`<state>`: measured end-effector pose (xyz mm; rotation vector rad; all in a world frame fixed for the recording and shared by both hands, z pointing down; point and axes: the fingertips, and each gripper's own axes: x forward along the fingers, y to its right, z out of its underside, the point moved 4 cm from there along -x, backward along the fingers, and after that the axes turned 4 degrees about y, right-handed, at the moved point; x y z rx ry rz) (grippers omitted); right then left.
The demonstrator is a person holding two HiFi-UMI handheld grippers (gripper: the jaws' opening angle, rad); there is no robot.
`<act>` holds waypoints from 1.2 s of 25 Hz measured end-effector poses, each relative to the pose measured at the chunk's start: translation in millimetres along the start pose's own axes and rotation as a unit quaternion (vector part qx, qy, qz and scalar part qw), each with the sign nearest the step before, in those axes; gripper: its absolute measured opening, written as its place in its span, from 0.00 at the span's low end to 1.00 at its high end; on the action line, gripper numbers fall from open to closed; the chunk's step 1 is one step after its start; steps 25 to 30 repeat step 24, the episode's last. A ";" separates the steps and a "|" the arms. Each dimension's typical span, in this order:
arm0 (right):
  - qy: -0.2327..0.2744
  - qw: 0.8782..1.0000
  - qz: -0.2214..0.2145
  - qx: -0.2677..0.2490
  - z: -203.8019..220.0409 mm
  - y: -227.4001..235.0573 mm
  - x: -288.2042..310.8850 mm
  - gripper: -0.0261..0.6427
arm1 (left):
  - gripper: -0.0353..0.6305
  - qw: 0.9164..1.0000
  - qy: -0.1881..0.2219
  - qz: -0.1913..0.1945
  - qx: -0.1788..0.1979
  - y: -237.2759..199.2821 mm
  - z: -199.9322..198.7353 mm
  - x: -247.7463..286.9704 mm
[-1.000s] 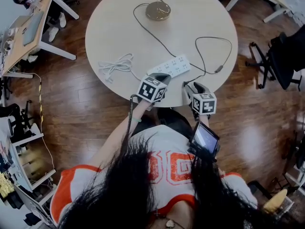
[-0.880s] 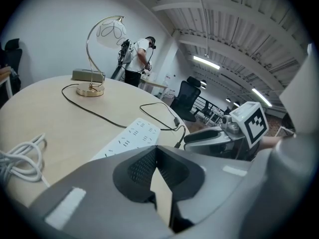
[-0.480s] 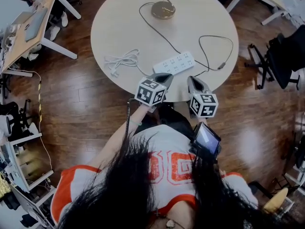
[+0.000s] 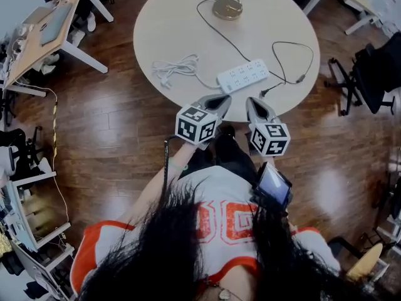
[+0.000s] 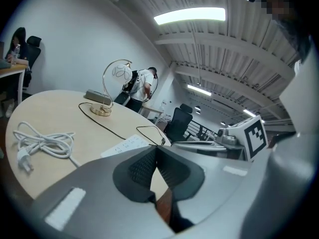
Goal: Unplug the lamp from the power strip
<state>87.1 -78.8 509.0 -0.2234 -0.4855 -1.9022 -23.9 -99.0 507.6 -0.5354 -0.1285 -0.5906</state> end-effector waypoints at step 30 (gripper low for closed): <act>-0.003 1.000 0.016 0.007 27.6 -53.0 -48.7 0.04 | 0.05 0.999 0.014 0.030 -0.006 29.5 22.9 -53.5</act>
